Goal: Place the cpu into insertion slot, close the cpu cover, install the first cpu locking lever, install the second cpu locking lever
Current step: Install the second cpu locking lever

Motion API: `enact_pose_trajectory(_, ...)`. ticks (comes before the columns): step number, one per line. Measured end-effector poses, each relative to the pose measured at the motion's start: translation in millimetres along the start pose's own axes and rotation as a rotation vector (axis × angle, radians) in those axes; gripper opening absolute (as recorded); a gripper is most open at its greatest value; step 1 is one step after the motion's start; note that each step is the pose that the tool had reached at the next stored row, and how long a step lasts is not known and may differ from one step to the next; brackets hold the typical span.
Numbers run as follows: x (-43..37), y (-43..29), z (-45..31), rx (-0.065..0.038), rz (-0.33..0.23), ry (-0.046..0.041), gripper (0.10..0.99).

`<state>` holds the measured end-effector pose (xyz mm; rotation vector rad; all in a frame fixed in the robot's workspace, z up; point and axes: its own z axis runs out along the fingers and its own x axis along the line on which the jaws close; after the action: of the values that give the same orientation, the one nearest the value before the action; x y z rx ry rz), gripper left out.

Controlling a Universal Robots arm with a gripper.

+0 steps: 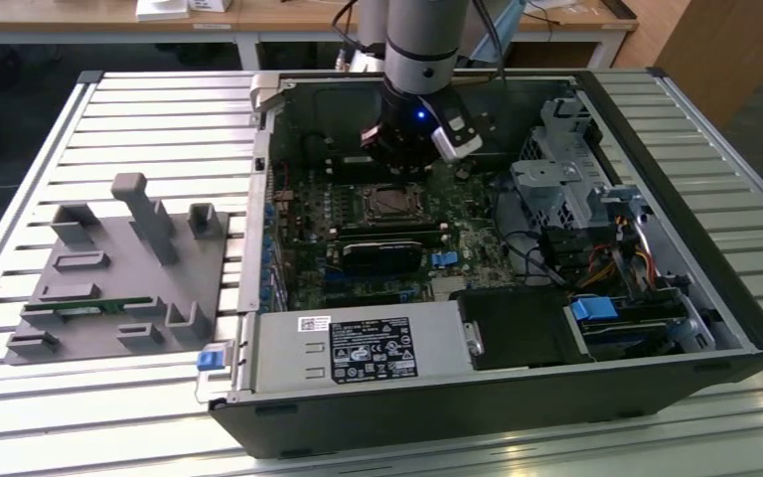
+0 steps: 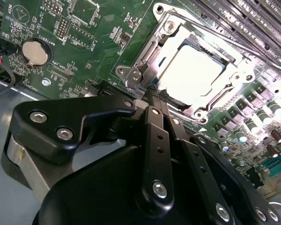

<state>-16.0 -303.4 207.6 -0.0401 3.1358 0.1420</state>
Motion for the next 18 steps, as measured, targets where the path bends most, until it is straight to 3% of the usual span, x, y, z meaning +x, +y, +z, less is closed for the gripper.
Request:
enact_pose_trajectory(4,0.0,-0.3,-2.4,0.0,0.0,0.0003,0.106)
enact_pose_trajectory(10,-0.1,0.8,-14.5,0.0,0.0,0.0003,0.106)
enact_pose_trajectory(13,-0.1,0.6,-16.0,0.001,0.0,0.0002,0.106)
enact_pose_trajectory(18,0.2,-7.2,-16.8,0.002,0.0,0.0003,0.106)
